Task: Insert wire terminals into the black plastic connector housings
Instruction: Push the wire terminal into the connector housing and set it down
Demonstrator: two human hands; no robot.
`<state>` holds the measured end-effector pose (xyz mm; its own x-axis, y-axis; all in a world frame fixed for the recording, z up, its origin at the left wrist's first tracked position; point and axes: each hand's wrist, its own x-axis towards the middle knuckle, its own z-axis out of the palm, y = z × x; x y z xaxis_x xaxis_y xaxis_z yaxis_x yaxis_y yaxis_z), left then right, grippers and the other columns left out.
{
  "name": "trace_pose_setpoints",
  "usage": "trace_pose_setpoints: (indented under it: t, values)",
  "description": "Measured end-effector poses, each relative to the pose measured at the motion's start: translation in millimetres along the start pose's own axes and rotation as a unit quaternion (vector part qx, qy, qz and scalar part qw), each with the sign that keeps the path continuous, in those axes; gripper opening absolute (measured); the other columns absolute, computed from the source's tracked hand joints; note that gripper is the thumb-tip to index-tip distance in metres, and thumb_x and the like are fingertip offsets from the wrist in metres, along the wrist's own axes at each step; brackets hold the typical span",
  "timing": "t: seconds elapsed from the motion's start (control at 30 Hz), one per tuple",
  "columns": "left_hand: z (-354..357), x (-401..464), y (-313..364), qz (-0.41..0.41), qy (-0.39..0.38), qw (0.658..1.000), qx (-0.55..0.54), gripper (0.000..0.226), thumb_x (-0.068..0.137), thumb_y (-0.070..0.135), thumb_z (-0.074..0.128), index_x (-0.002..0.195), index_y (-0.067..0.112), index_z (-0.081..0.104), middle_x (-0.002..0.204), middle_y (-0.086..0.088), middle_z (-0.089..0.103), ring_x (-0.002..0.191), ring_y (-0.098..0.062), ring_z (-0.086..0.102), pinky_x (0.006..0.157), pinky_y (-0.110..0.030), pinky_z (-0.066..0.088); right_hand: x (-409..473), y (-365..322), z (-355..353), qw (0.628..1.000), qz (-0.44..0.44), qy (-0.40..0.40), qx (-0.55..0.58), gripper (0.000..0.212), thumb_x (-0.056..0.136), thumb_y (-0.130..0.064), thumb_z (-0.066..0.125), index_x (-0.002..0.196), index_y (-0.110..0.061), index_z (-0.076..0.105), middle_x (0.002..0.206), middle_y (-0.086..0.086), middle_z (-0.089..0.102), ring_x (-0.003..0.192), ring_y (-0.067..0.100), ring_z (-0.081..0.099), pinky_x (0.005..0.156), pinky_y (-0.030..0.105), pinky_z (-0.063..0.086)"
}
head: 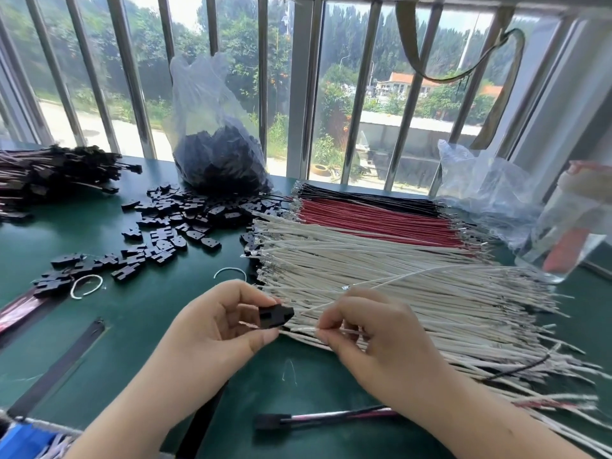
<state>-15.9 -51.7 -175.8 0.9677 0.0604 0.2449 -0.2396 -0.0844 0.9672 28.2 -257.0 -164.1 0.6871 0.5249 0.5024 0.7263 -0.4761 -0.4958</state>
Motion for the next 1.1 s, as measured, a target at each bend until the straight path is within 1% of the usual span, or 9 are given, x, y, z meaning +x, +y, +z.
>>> trace_pose_setpoints:
  t: [0.1, 0.27, 0.43, 0.57, 0.67, 0.73, 0.83, 0.97, 1.1]
  values:
    - [0.5, -0.3, -6.0, -0.014, 0.001, 1.000, -0.005, 0.031, 0.071, -0.013, 0.068, 0.083, 0.015, 0.067, 0.089, -0.008, 0.073, 0.079, -0.017, 0.068, 0.071, -0.017, 0.054, 0.2, 1.9, 0.5, 1.000, -0.013, 0.006, -0.015, 0.005, 0.080, -0.028, 0.064, 0.080, -0.031, 0.060, 0.078, -0.019, 0.058, 0.067, 0.006, 0.057, 0.058, 0.023, 0.048]
    - [7.2, -2.5, -3.0, -0.007, 0.029, 1.000, -0.001, 0.020, 0.085, 0.012, 0.054, 0.086, 0.020, 0.072, 0.065, -0.010, 0.067, 0.052, -0.009, 0.056, 0.047, -0.017, 0.044, 0.6, 4.0, -0.6, 1.000, -0.015, 0.011, -0.019, 0.004, 0.080, -0.029, 0.065, 0.080, -0.031, 0.061, 0.079, -0.019, 0.058, 0.067, 0.006, 0.057, 0.058, 0.026, 0.050]
    - [12.2, -3.3, -4.4, -0.038, 0.020, 0.999, -0.026, 0.025, 0.088, -0.006, 0.053, 0.088, 0.011, 0.071, 0.063, -0.016, 0.070, 0.046, -0.017, 0.060, 0.035, -0.021, 0.041, 1.2, 2.6, 1.8, 0.999, -0.008, 0.013, -0.035, 0.004, 0.079, -0.029, 0.066, 0.079, -0.032, 0.063, 0.077, -0.020, 0.058, 0.067, 0.005, 0.057, 0.058, 0.024, 0.049]
    - [9.5, -5.8, -4.7, -0.078, -0.029, 0.996, -0.037, 0.017, 0.082, -0.006, 0.061, 0.082, 0.011, 0.062, 0.076, -0.018, 0.073, 0.062, -0.029, 0.069, 0.039, -0.026, 0.047, 2.4, 1.3, 2.4, 1.000, 0.003, 0.019, -0.019, 0.004, 0.077, -0.027, 0.066, 0.077, -0.030, 0.064, 0.076, -0.019, 0.059, 0.069, 0.002, 0.056, 0.059, 0.013, 0.045]
    - [11.1, -5.5, -10.1, -0.070, -0.041, 0.996, 0.027, 0.023, 0.079, -0.007, 0.067, 0.077, 0.016, 0.062, 0.088, -0.005, 0.074, 0.074, -0.018, 0.071, 0.048, -0.023, 0.050, 2.5, 0.3, 2.4, 1.000, -0.005, 0.013, -0.013, 0.005, 0.076, -0.025, 0.068, 0.076, -0.029, 0.065, 0.074, -0.019, 0.059, 0.067, 0.002, 0.055, 0.059, 0.013, 0.044]
    - [12.5, -4.6, -14.0, -0.004, -0.036, 0.988, 0.147, 0.023, 0.074, 0.006, 0.076, 0.079, 0.025, 0.064, 0.096, 0.014, 0.066, 0.071, -0.004, 0.062, 0.058, -0.014, 0.045, 2.0, -0.8, 2.7, 1.000, -0.018, 0.005, -0.010, 0.003, 0.077, -0.026, 0.068, 0.076, -0.029, 0.066, 0.074, -0.019, 0.058, 0.067, 0.001, 0.055, 0.060, 0.012, 0.043]
    - [13.4, -5.0, -14.1, 0.059, -0.047, 0.970, 0.229, 0.019, 0.065, 0.037, 0.070, 0.082, 0.034, 0.063, 0.083, 0.009, 0.057, 0.064, -0.004, 0.050, 0.056, -0.012, 0.039, 1.1, -2.6, 4.0, 1.000, -0.025, -0.016, -0.008, 0.003, 0.079, -0.034, 0.063, 0.079, -0.031, 0.064, 0.075, -0.023, 0.056, 0.069, 0.001, 0.055, 0.061, 0.013, 0.044]
    - [14.5, -6.0, -16.6, 0.046, -0.025, 0.984, 0.172, 0.020, 0.063, 0.041, 0.065, 0.081, 0.032, 0.064, 0.072, -0.002, 0.063, 0.061, -0.017, 0.056, 0.058, -0.028, 0.049, 2.4, -1.4, 2.5, 1.000, 0.005, -0.001, 0.011, 0.006, 0.077, -0.026, 0.070, 0.077, -0.031, 0.065, 0.072, -0.023, 0.057, 0.071, 0.000, 0.055, 0.062, 0.006, 0.039]
    - [12.0, -4.7, -16.7, 0.010, -0.018, 0.995, 0.102, 0.016, 0.060, 0.024, 0.074, 0.072, 0.027, 0.063, 0.064, 0.000, 0.064, 0.055, -0.006, 0.057, 0.054, -0.017, 0.048, 3.5, -1.8, -2.2, 0.996, 0.062, 0.003, 0.068, 0.025, 0.076, -0.017, 0.075, 0.068, -0.037, 0.064, 0.074, -0.020, 0.064, 0.070, 0.004, 0.056, 0.060, 0.010, 0.041]
